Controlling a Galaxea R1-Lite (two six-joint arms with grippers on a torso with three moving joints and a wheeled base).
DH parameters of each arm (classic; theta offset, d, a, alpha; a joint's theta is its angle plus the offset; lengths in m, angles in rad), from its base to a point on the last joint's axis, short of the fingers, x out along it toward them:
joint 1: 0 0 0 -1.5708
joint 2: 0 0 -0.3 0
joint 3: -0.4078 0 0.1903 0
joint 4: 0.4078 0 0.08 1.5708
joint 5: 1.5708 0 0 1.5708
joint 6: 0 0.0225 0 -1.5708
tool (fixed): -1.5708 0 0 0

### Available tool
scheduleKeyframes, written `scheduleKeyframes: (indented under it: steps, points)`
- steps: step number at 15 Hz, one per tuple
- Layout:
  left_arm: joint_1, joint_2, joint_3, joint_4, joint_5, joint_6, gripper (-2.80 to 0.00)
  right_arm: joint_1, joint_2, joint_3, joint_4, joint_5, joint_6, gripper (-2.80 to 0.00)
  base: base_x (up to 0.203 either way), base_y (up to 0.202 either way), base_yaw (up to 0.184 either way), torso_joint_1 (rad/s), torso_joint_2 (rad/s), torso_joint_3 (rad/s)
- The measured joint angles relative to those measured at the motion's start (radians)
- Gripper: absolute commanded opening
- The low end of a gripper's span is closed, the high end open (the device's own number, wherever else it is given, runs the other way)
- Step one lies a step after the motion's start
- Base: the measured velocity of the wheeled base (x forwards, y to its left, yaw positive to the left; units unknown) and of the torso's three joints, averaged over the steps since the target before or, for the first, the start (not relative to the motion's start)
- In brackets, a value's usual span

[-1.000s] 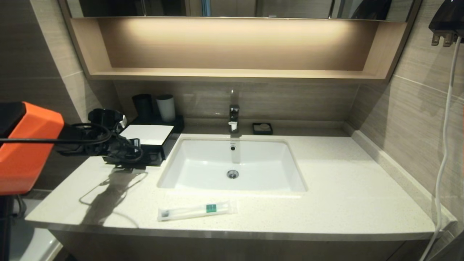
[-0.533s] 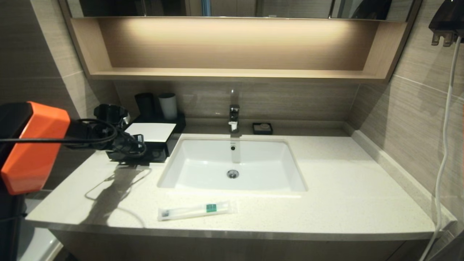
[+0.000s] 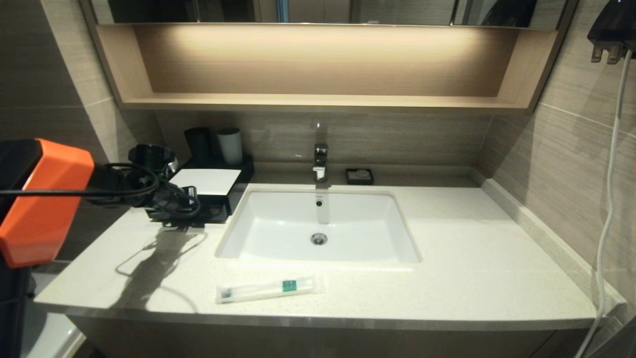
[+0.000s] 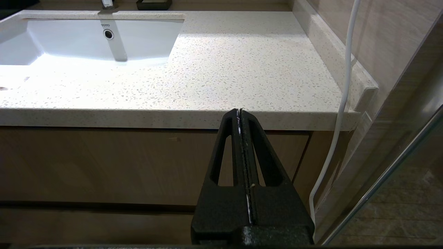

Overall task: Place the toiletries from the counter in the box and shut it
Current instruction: Open the drawer

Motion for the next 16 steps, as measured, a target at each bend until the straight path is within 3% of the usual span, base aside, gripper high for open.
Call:
scheduleKeyframes:
  steps: [16]
  points:
    - [0.001,-0.020,0.040,0.041,0.001,0.002,-2.80,0.000,0.000,0.000,0.000,0.000,0.000,-2.80,0.000,0.000,0.000,0.000,0.00,0.000]
